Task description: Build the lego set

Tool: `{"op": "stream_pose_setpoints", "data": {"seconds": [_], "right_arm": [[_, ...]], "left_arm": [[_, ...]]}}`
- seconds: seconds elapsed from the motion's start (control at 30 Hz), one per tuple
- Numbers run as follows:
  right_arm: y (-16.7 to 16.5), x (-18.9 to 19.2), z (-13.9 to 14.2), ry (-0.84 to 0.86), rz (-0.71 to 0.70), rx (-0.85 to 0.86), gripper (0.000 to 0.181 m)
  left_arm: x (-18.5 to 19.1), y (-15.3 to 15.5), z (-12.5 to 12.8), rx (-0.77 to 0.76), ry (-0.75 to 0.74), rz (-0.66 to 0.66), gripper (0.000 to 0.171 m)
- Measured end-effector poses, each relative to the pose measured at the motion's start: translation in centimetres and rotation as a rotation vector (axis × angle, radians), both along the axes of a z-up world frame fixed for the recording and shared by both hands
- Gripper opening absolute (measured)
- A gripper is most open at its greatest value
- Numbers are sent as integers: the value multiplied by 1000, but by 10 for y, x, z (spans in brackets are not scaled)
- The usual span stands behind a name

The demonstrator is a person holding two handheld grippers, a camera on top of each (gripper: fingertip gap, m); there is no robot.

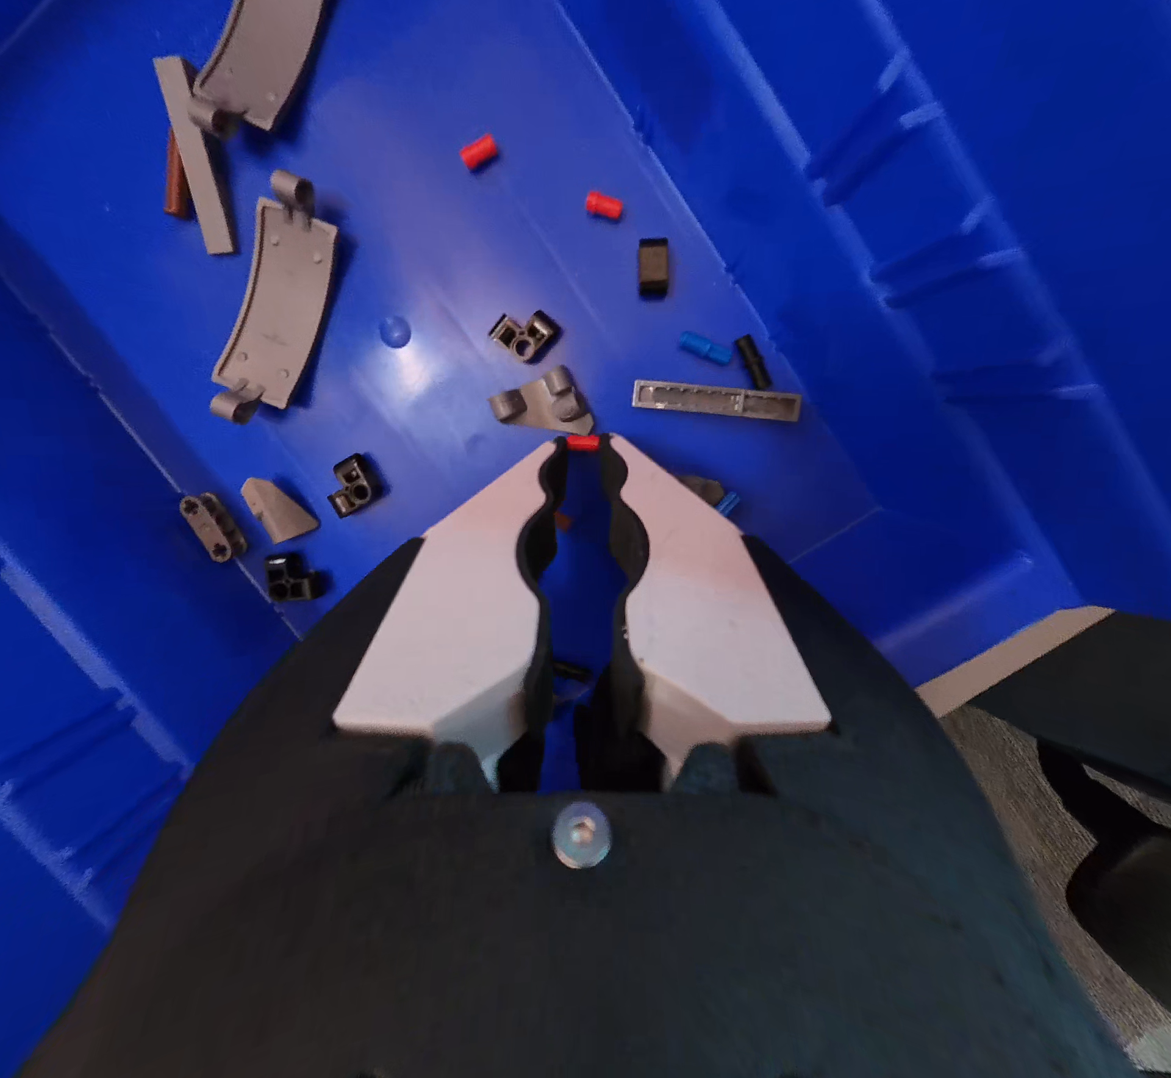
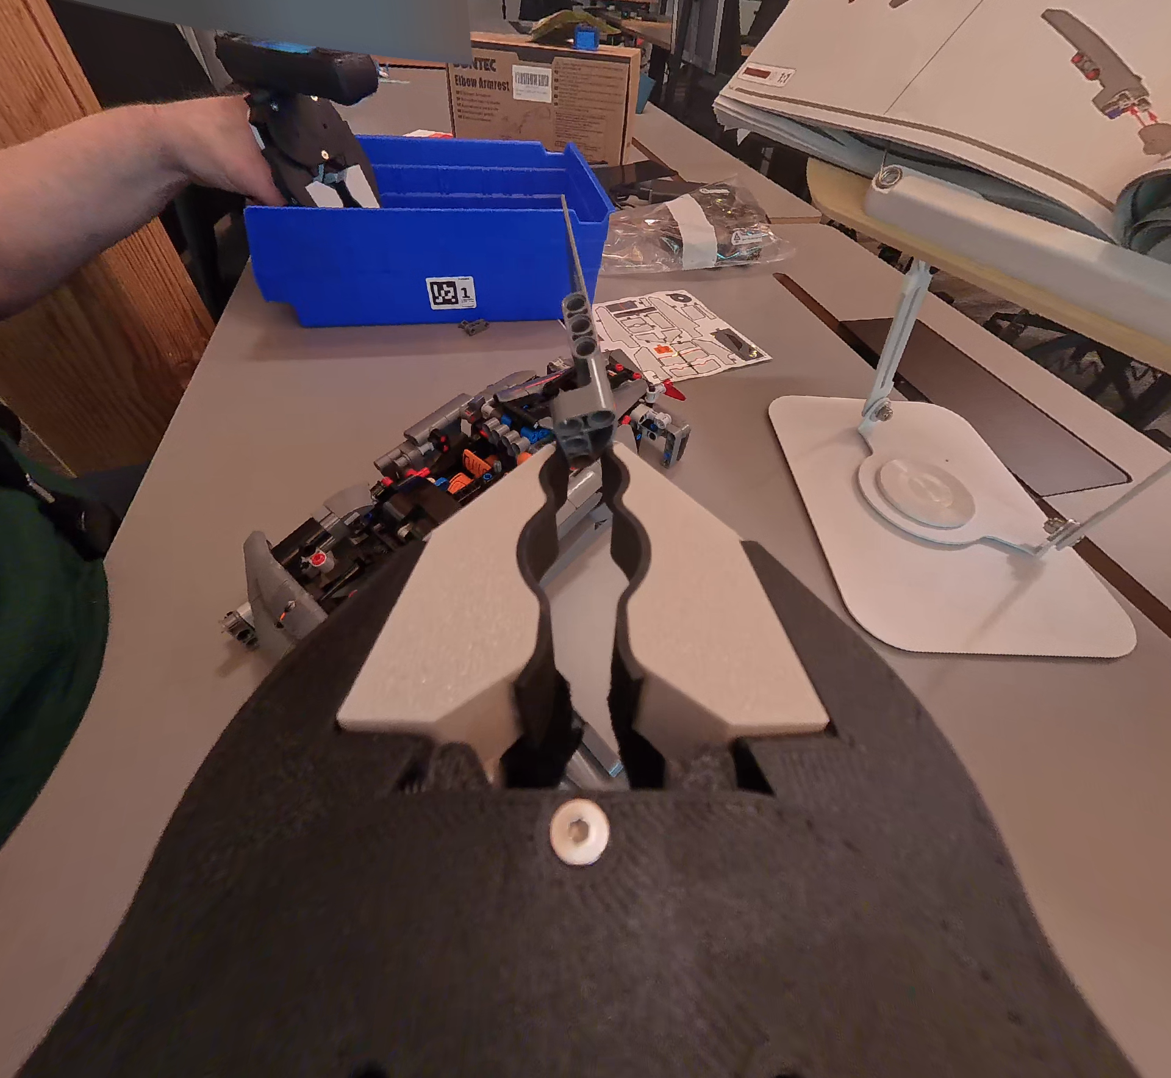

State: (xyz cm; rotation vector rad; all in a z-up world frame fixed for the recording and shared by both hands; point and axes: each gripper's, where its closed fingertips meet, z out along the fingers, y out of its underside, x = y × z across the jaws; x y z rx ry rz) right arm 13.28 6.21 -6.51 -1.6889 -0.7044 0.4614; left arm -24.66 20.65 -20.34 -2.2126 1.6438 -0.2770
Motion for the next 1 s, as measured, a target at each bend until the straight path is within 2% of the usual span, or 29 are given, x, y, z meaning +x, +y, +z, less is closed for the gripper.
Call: {"op": "stream_pose_setpoints", "data": {"seconds": [0.13,0.23,0.3,0.37,0.47,0.53,0.57,0.63,0.67,0.73,0.83,0.93,1.0], "right_arm": [[2,0,-1,-7,0,-6,8],[3,-1,0,-11,-3,-7,8],[3,-1,1,-16,-4,-7,8],[3,-2,2,-20,-3,-5,8],[3,-3,6,-18,0,5,8],[2,-5,8,-11,3,16,8],[2,-6,8,-7,4,21,8],[0,-8,9,5,10,30,7],[-1,-9,9,9,14,32,7],[-4,-10,8,11,21,32,7],[-10,-8,7,15,22,34,7],[-14,-3,7,24,16,38,7],[-16,0,7,33,10,40,7]], "left_arm": [[-1,3,2,18,-24,16,8],[-2,7,17,66,-51,39,9],[7,2,47,122,-101,31,8],[31,-13,91,197,-190,-22,8],[81,-56,148,269,-320,-160,8],[124,-96,158,242,-386,-266,8],[145,-110,156,267,-402,-295,8],[170,-125,129,278,-337,-331,8],[179,-129,113,244,-331,-331,8],[194,-147,77,69,-350,-340,8],[196,-141,25,26,-269,-302,8],[198,-142,2,-14,-271,-290,8],[198,-141,-3,11,-264,-288,9]]}}
